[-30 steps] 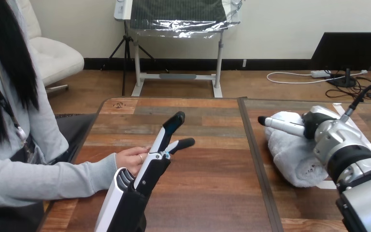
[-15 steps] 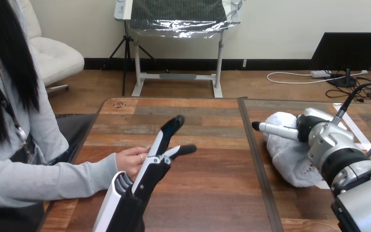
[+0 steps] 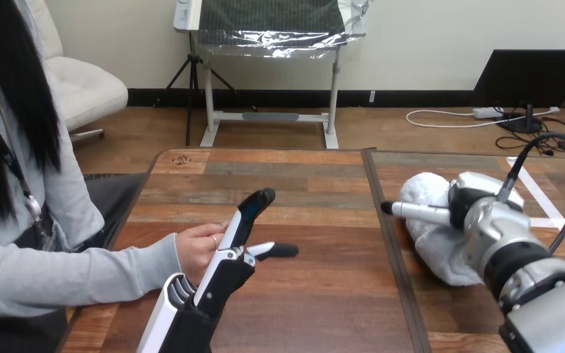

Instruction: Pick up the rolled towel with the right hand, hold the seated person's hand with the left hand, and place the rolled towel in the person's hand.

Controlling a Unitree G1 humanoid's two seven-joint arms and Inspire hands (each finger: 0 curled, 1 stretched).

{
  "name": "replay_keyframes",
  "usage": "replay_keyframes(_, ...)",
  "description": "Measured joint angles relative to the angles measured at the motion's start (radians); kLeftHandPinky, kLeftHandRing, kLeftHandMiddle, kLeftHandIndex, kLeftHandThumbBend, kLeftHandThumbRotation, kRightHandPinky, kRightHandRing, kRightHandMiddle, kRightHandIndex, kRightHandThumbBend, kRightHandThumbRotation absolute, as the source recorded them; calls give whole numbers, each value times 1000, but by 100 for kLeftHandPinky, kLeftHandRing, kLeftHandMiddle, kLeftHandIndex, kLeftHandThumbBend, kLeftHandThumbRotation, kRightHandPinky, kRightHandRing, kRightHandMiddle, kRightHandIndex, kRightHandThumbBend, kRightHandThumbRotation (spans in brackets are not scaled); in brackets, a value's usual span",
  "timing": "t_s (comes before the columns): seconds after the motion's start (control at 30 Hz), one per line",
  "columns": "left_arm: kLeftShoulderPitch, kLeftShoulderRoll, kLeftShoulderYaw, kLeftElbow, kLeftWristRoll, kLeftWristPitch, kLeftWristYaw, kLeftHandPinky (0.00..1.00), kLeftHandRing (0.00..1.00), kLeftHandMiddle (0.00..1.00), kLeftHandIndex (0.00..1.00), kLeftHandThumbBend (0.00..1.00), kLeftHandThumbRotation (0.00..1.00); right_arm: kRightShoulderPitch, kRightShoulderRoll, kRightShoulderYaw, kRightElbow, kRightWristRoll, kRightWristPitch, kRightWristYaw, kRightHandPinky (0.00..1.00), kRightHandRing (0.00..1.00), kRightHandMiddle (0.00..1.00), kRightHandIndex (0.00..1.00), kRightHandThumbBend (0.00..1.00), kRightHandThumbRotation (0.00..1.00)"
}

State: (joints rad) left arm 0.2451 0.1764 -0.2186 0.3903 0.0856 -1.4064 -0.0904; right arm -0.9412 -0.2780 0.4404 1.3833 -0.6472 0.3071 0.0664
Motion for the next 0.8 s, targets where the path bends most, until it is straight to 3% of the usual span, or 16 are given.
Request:
replay_keyframes(0.1,9,-1,0,-15,1,9,0,72,98,100,99,100,63,9,5,-9,-1,8,-1,-28,90,100,100,98,100,84)
replay_keyframes(0.17,16,-2,1,-31,2,16,-1,72,99,100,99,100,62,14,8,-12,-1,11,-1,-44,73,97,99,98,100,76)
replay_keyframes(0.3,30,2,-6,-61,-6,33,-2,72,99,100,99,100,64,22,10,-16,-1,13,-2,-73,60,91,95,96,100,66)
replay_keyframes(0.4,40,3,-7,-82,-7,45,-4,72,99,100,100,100,64,31,10,-17,-2,14,-5,-101,48,75,85,93,100,55)
replay_keyframes(0.47,45,4,-10,-94,-11,51,-6,78,100,100,100,100,65,38,13,-20,-2,18,-6,-125,41,64,75,87,100,43)
replay_keyframes(0.67,59,7,-14,-119,-19,62,-11,86,100,100,100,100,67,62,15,-31,-4,26,-24,-184,34,51,65,81,100,24)
replay_keyframes(0.8,69,6,-10,-127,-18,64,-11,84,98,100,98,100,65,68,8,-29,-5,24,-38,-200,31,45,58,73,98,15)
